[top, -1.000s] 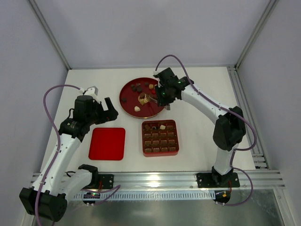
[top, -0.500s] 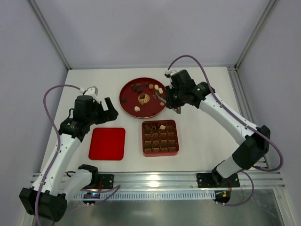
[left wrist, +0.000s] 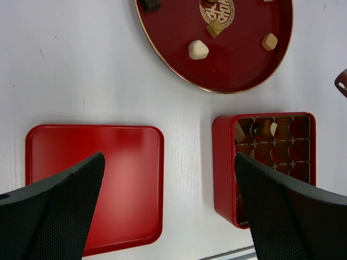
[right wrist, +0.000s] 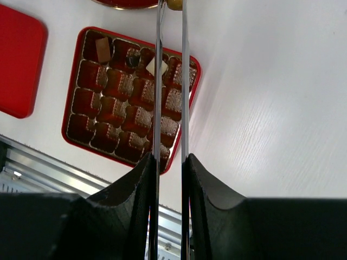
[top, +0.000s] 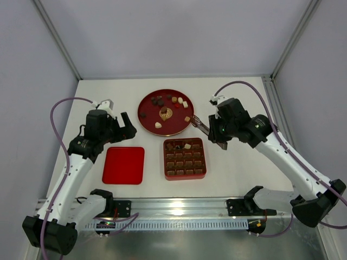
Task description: Pack the chocolate
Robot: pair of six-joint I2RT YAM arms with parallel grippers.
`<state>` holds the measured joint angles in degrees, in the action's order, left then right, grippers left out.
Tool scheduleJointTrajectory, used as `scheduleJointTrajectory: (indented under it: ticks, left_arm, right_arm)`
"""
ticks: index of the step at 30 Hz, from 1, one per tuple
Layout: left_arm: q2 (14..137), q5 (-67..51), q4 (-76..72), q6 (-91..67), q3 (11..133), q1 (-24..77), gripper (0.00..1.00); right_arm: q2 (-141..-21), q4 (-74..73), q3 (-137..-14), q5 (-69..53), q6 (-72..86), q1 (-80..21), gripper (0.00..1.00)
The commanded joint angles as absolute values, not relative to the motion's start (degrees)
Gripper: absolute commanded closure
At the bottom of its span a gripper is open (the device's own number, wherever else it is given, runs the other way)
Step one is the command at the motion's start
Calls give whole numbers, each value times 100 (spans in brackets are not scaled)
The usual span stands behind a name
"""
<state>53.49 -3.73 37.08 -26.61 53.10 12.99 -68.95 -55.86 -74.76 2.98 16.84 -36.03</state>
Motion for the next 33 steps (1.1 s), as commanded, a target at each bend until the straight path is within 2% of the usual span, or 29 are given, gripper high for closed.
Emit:
scheduleJointTrajectory:
  ticks: [1, 12, 29, 33]
  left_arm:
    - [5309, -448, 3621, -2654, 5309, 1283, 0]
    - [5309, -440, 3621, -2663, 5300, 1292, 0]
    - [5282, -431, 3621, -2663, 5300, 1292, 0]
    - [5282, -431, 3621, -2654, 5300, 1283, 0]
  right_arm:
    - [-6496, -5862, -7199, 387, 1846, -3691, 73]
    - [-6021, -5862, -6452, 334, 2127, -3964, 73]
    - [-6047, -5739, -6179, 501, 2285, -4236, 72]
    - [-6056, -5748, -6161, 562, 2285, -4236, 68]
